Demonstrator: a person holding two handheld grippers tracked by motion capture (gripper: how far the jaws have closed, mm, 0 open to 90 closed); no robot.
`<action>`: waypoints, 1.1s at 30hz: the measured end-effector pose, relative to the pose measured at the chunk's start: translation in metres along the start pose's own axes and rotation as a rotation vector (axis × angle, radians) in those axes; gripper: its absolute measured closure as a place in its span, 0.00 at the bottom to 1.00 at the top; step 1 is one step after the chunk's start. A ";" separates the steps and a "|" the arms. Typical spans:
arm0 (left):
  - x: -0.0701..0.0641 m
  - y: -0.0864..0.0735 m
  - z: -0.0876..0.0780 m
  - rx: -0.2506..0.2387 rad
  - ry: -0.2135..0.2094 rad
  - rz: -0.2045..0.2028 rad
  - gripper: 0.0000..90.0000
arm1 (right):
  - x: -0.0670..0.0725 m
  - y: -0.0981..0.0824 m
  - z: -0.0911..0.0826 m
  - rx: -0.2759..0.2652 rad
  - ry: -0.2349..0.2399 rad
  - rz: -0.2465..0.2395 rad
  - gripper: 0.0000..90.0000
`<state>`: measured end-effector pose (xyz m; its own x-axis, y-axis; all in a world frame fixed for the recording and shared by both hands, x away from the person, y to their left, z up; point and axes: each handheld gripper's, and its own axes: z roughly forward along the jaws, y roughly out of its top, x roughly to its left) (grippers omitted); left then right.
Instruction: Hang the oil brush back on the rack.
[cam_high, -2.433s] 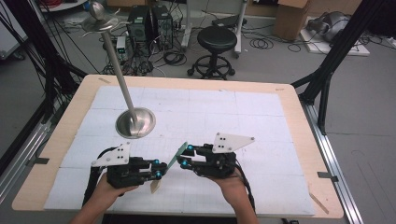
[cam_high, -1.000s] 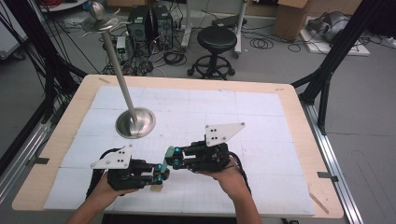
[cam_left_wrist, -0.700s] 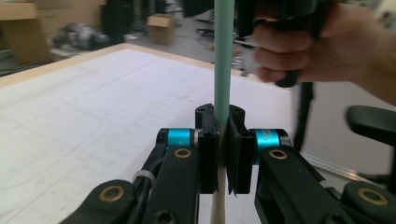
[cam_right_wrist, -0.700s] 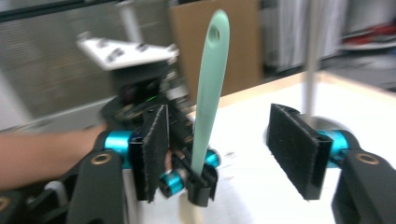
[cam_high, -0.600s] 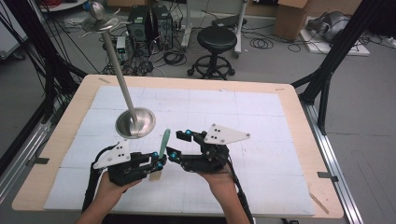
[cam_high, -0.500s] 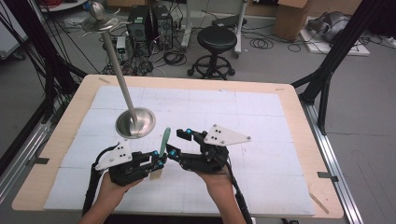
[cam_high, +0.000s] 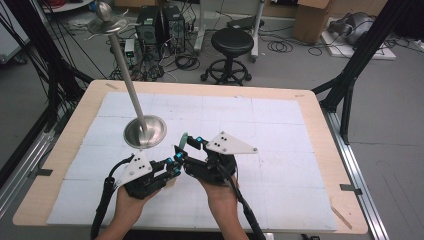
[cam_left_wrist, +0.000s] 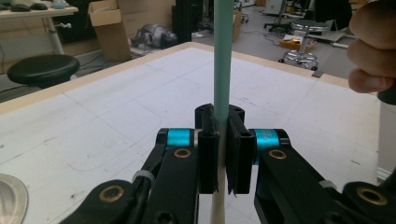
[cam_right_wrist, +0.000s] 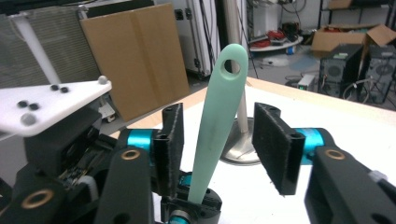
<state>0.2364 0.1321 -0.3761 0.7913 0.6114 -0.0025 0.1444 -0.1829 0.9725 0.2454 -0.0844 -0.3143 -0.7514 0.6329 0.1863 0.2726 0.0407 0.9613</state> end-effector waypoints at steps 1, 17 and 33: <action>-0.001 0.000 0.000 0.004 0.008 0.008 0.94 | 0.000 0.000 0.001 0.002 -0.002 0.001 0.64; -0.005 0.002 0.002 0.003 0.029 0.031 0.94 | -0.002 0.002 0.002 0.019 0.035 0.070 0.84; 0.016 0.005 -0.011 -0.040 -0.271 -0.046 0.56 | -0.014 0.011 -0.011 0.005 0.250 -0.018 0.85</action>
<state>0.2435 0.1495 -0.3683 0.9152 0.3895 -0.1036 0.1642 -0.1257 0.9784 0.2524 -0.1013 -0.3043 -0.8816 0.4207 0.2140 0.2600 0.0546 0.9640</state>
